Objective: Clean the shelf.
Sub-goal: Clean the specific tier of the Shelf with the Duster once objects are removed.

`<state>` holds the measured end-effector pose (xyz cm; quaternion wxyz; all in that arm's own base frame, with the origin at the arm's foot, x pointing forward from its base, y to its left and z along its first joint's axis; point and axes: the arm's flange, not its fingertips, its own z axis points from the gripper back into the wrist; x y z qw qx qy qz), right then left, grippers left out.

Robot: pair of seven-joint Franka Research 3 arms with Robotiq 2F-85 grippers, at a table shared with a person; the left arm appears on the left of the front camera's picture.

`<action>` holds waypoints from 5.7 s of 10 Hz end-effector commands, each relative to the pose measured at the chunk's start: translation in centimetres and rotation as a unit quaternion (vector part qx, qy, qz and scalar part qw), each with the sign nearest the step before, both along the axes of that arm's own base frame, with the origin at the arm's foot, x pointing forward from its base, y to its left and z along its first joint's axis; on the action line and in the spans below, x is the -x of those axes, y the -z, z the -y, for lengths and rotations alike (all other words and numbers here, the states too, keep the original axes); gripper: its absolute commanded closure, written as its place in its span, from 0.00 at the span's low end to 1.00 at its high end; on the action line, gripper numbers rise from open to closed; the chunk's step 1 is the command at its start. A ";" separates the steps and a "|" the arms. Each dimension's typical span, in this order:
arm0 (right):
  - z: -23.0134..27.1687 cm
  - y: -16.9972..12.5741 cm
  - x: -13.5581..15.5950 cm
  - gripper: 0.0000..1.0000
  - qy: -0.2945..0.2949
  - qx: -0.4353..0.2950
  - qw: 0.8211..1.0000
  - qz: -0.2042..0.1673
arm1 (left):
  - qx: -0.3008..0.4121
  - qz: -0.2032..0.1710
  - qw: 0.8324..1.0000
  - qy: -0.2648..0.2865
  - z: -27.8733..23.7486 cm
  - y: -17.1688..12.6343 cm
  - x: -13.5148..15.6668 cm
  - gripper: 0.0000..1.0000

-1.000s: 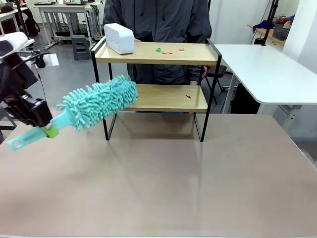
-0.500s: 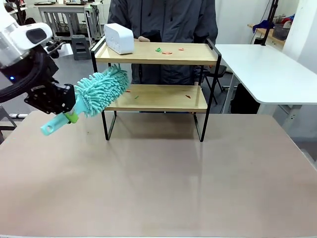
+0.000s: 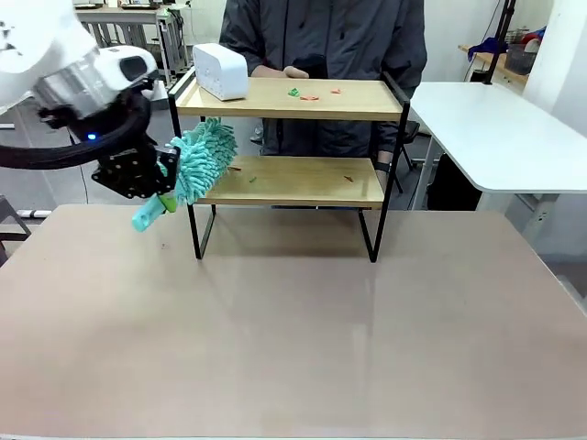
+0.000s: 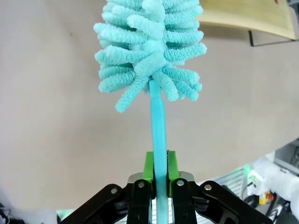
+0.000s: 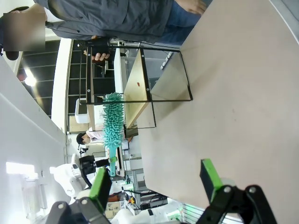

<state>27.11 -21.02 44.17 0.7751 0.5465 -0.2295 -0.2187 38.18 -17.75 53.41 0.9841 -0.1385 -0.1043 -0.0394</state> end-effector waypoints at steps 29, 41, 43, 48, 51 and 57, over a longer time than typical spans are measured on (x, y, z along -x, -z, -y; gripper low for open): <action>-0.3 0.1 -0.1 0.00 0.001 -0.004 1.000 0.018 | -0.086 -0.061 0.937 0.334 15.1 -0.3 -3.8 0.87; -0.3 0.1 -0.1 0.00 0.001 -0.004 1.000 0.018 | 0.059 0.009 0.914 0.401 -9.7 -4.9 10.7 0.87; -0.3 0.1 -0.1 0.00 0.001 -0.004 1.000 0.018 | 0.129 0.060 0.961 0.238 -17.1 -4.4 15.8 0.87; -0.3 0.1 -0.1 0.00 0.001 -0.004 1.000 0.018 | 0.303 0.099 0.942 0.106 -30.5 1.0 22.1 0.87; -0.3 0.1 -0.1 0.00 0.001 -0.004 1.000 0.018 | 0.364 0.010 0.931 -0.022 -32.0 2.2 15.1 0.87; -0.3 0.1 -0.1 0.00 0.001 -0.004 1.000 0.018 | 0.335 0.023 0.942 0.002 -33.1 3.6 18.6 0.87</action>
